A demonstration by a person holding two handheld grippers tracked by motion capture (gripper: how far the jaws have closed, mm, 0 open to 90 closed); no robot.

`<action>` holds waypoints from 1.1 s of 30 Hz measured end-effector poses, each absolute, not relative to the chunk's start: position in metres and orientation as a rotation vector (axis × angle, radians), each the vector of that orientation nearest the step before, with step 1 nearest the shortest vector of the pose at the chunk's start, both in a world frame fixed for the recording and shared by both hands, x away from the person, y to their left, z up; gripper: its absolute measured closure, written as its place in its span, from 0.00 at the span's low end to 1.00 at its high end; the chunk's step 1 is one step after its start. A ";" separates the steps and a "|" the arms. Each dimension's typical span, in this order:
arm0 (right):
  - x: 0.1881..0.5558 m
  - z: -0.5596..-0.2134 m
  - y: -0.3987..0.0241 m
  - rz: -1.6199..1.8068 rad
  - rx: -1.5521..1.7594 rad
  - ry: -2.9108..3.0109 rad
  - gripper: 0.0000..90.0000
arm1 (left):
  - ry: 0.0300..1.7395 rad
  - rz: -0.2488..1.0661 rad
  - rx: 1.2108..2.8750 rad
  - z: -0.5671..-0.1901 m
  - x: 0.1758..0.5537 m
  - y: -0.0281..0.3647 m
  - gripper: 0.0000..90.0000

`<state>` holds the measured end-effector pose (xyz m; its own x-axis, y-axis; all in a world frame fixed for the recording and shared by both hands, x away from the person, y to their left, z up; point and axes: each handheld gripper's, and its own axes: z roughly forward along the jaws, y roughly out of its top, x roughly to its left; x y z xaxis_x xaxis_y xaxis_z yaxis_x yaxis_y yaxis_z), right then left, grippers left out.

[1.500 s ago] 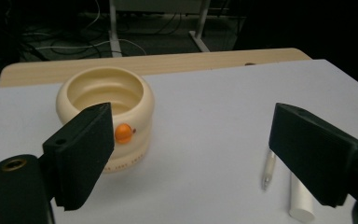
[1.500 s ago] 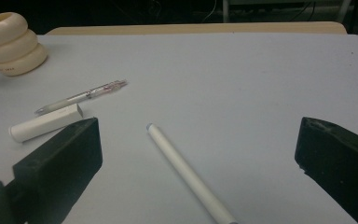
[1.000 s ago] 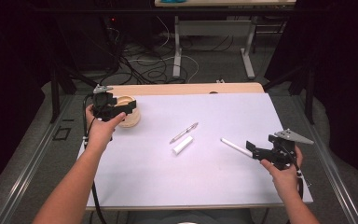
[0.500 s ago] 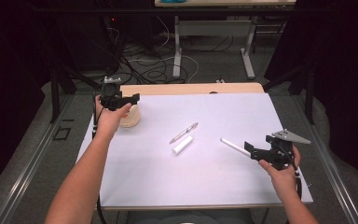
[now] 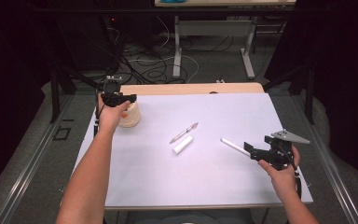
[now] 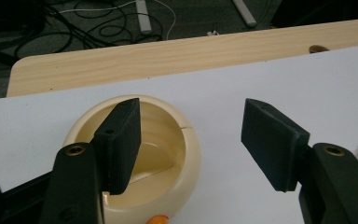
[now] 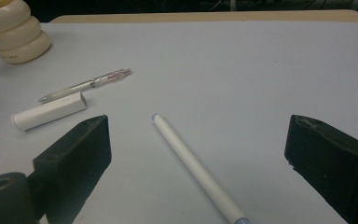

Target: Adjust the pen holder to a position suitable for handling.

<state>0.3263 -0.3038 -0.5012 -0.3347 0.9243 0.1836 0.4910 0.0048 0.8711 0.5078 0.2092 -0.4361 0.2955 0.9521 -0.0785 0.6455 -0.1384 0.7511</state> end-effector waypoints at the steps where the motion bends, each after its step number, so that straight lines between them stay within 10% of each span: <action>1: 0.326 -0.501 -0.304 1.285 1.452 1.841 0.08 | 1.429 0.560 1.868 -0.436 0.508 0.209 0.42; 33: 0.327 -0.503 -0.303 1.284 1.441 1.876 0.08 | 1.527 0.348 2.018 -0.470 0.528 0.204 0.65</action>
